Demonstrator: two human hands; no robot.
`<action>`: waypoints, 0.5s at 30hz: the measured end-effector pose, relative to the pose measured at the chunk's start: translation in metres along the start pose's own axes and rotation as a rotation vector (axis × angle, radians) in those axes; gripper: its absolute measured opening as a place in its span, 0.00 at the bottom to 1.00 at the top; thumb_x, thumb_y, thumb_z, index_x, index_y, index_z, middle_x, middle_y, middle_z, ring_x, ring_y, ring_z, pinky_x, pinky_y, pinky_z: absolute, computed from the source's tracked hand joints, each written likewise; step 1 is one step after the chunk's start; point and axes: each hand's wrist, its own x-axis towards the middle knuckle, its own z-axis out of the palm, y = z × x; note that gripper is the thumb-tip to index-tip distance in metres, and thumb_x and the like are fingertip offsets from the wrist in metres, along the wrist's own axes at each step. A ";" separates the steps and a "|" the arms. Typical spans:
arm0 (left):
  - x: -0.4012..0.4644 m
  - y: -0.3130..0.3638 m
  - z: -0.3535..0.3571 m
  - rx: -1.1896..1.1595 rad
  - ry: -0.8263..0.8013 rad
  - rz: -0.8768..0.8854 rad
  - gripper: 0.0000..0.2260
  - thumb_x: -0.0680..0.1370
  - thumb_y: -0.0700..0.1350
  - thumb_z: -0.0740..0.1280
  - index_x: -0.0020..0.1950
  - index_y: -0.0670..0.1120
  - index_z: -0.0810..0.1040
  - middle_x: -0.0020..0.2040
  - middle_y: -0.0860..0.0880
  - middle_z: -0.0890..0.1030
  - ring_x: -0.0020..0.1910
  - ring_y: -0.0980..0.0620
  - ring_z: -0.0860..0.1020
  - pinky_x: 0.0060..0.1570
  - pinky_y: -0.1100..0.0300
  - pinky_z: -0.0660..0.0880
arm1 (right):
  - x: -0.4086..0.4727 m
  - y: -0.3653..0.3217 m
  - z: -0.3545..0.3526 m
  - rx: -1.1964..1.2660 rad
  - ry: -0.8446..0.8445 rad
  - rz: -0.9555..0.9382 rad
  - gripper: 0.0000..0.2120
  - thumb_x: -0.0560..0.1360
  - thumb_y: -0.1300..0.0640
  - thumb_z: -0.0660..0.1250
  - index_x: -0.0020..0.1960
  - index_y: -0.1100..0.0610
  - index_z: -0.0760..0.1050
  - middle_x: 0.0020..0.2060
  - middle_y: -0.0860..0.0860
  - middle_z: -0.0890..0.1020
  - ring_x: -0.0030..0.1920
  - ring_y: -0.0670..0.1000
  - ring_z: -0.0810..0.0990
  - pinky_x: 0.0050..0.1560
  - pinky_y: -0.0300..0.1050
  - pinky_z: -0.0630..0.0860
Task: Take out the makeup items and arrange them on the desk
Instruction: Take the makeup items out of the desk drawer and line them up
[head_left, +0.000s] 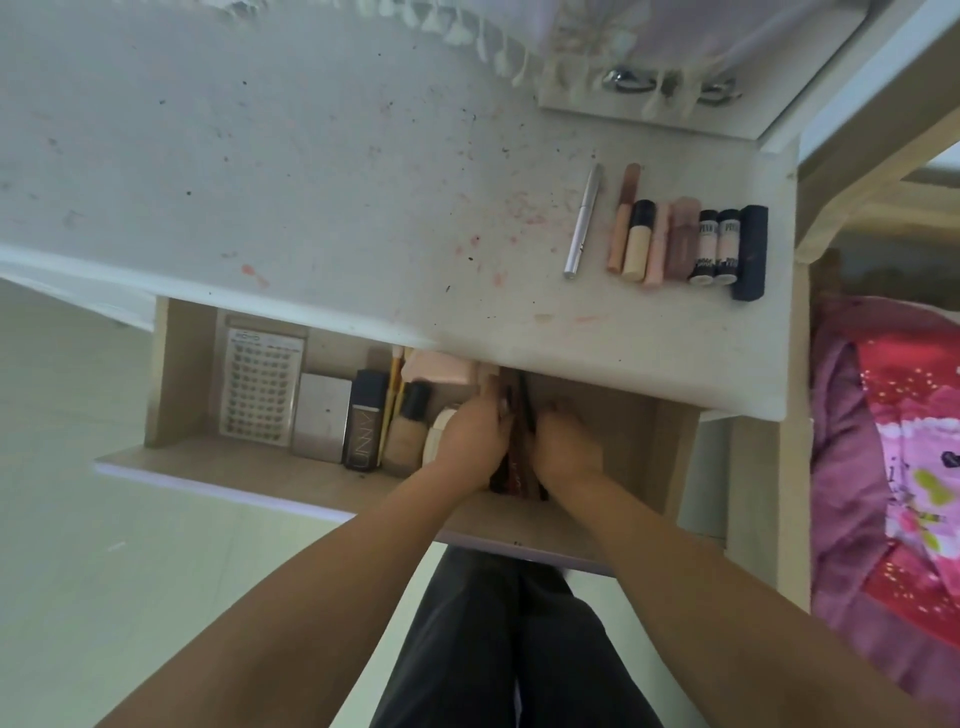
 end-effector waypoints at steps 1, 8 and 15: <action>-0.003 -0.002 -0.003 -0.095 -0.007 -0.023 0.11 0.80 0.42 0.59 0.63 0.43 0.65 0.46 0.43 0.80 0.44 0.44 0.79 0.33 0.59 0.70 | -0.003 0.001 0.001 -0.007 -0.014 0.011 0.12 0.81 0.56 0.56 0.59 0.59 0.73 0.58 0.57 0.74 0.51 0.56 0.79 0.43 0.44 0.73; -0.054 -0.011 -0.053 -0.351 0.023 0.099 0.09 0.78 0.41 0.65 0.56 0.51 0.71 0.44 0.57 0.78 0.47 0.61 0.78 0.50 0.65 0.75 | -0.055 0.019 -0.036 0.077 -0.098 -0.117 0.07 0.79 0.56 0.60 0.56 0.56 0.70 0.49 0.54 0.79 0.47 0.55 0.80 0.41 0.45 0.74; -0.037 0.037 -0.173 -0.484 0.278 0.211 0.10 0.78 0.40 0.65 0.57 0.51 0.76 0.38 0.56 0.78 0.37 0.64 0.76 0.42 0.72 0.74 | -0.097 -0.010 -0.152 0.480 0.043 -0.280 0.02 0.77 0.54 0.64 0.48 0.52 0.71 0.41 0.46 0.76 0.40 0.45 0.76 0.38 0.36 0.73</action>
